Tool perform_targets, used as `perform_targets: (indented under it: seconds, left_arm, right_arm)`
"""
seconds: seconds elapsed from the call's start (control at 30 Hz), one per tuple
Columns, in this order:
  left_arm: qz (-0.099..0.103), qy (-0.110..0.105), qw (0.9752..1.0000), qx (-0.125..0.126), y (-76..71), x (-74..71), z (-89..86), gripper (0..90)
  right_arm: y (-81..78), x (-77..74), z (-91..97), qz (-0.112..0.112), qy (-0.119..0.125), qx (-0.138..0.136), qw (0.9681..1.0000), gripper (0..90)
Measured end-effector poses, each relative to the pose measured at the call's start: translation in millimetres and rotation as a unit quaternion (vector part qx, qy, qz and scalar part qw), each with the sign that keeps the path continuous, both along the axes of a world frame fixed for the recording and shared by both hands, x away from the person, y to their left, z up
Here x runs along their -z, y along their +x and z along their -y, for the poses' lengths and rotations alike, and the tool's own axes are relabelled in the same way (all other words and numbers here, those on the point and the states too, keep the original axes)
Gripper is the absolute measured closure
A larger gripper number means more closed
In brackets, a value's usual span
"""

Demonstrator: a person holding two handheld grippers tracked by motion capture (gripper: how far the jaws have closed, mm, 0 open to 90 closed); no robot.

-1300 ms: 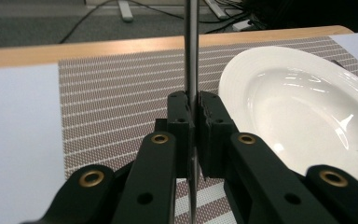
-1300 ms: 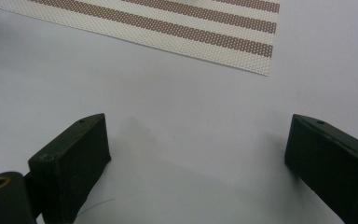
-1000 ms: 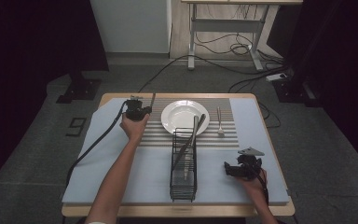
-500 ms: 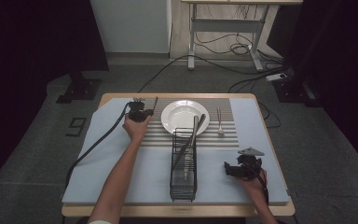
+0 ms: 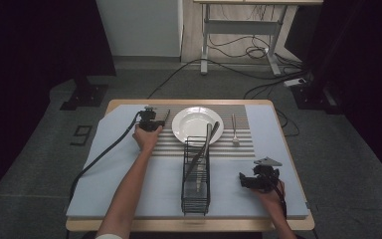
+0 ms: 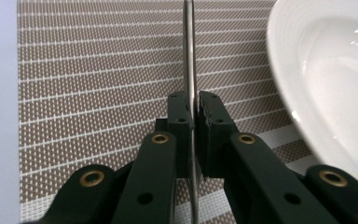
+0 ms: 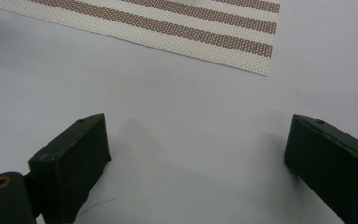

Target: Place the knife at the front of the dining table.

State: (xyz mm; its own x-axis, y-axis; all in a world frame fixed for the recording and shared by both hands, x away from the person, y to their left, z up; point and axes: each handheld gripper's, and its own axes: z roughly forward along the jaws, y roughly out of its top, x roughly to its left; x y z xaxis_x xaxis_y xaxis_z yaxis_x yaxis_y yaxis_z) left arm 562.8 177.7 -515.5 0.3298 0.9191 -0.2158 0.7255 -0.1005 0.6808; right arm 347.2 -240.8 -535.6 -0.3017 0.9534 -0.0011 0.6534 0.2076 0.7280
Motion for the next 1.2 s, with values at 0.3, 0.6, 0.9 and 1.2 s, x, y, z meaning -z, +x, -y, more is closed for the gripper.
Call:
perform_targets:
  seconds: [0.3, 0.6, 0.9, 1.2]
  left_arm:
    - [-0.012, -0.002, 0.9999, 0.001, 3.5, 1.5, -2.3, 84.5]
    - [-0.01, 0.017, 0.9998, 0.003, 4.4, 1.8, -4.5, 81.6]
    - [0.0, 0.02, 0.9998, 0.007, -1.1, -3.0, -14.7, 71.6]
    - [0.014, 0.022, 0.9993, 0.028, -32.4, -6.0, -32.0, 63.6]
  right_arm:
    - [0.0, 0.0, 0.0, 0.0, 0.0, 0.0, 1.0, 6.3]
    - [0.0, 0.0, 0.0, 0.0, 0.0, 0.0, 1.0, 6.3]
    - [-0.1, 0.1, 0.0, 0.0, 0.0, 0.0, 1.0, 6.3]
    - [-0.1, 0.0, -0.1, 0.0, -0.001, 0.0, 1.0, 6.4]
